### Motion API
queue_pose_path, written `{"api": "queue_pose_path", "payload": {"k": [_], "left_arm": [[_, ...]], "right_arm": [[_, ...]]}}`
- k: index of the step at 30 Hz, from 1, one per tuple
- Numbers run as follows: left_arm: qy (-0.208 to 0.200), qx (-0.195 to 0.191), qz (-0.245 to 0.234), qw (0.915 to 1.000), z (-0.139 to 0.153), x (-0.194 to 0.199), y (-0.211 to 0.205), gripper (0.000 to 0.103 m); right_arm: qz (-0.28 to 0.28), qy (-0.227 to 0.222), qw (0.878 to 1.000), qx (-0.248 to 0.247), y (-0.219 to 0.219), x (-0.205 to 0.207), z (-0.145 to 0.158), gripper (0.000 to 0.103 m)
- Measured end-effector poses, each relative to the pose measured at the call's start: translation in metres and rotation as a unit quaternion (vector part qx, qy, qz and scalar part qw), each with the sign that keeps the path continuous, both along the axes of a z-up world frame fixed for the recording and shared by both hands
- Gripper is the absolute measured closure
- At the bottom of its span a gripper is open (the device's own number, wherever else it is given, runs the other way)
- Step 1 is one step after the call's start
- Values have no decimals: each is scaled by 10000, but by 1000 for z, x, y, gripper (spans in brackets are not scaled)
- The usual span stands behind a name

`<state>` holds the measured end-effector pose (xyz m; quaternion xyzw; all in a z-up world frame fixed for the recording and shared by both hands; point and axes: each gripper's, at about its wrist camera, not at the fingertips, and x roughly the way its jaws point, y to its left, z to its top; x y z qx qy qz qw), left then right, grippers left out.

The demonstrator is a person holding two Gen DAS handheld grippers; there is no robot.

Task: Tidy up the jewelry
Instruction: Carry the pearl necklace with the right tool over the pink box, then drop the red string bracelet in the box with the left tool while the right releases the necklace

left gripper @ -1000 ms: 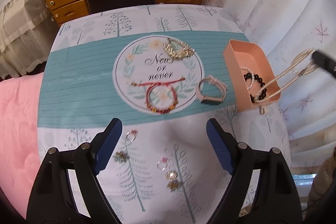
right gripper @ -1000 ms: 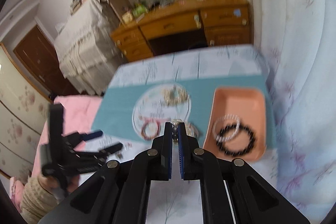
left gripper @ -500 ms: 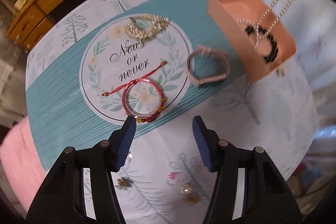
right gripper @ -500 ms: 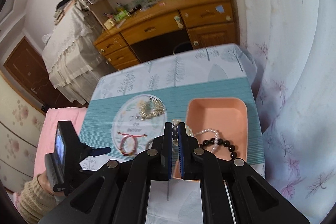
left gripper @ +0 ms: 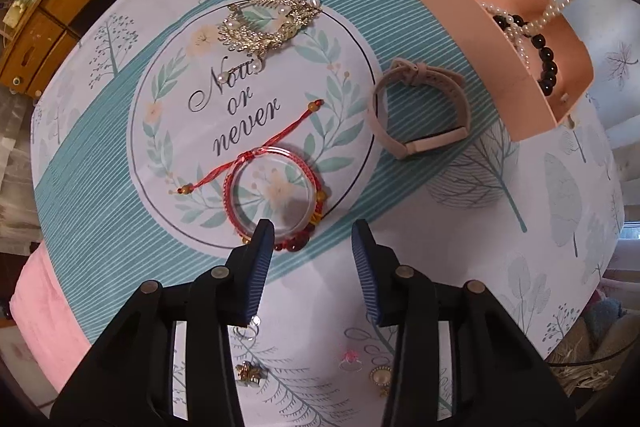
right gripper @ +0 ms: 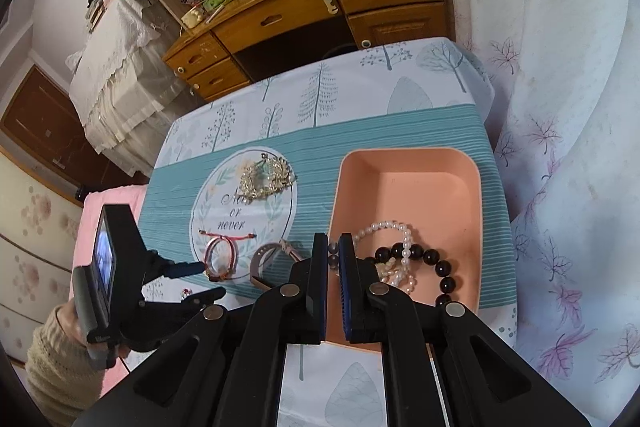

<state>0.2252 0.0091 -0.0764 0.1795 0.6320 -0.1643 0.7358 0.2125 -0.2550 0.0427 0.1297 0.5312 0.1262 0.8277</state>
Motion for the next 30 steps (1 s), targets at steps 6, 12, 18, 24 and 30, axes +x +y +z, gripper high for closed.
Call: {"api": "queue_pose_path", "payload": {"k": [6, 12, 18, 24, 30], "left_arm": [[450, -102, 232, 9987, -15, 18, 1, 82], [514, -154, 509, 9973, -16, 26, 6, 91], [344, -198, 964, 9946, -15, 28, 14, 95], [93, -347, 1151, 9927, 6, 23, 16, 95], [-279, -561, 1125, 9917, 54, 13, 9, 95]], "right_arm": [[-14, 131, 9999, 9, -1, 2, -12, 98], [25, 279, 9996, 14, 1, 3, -23, 97], [14, 407, 9992, 26, 3, 5, -31, 78], [10, 394, 9992, 24, 0, -1, -29, 77], [24, 351, 9993, 97, -4, -8, -25, 77]]}}
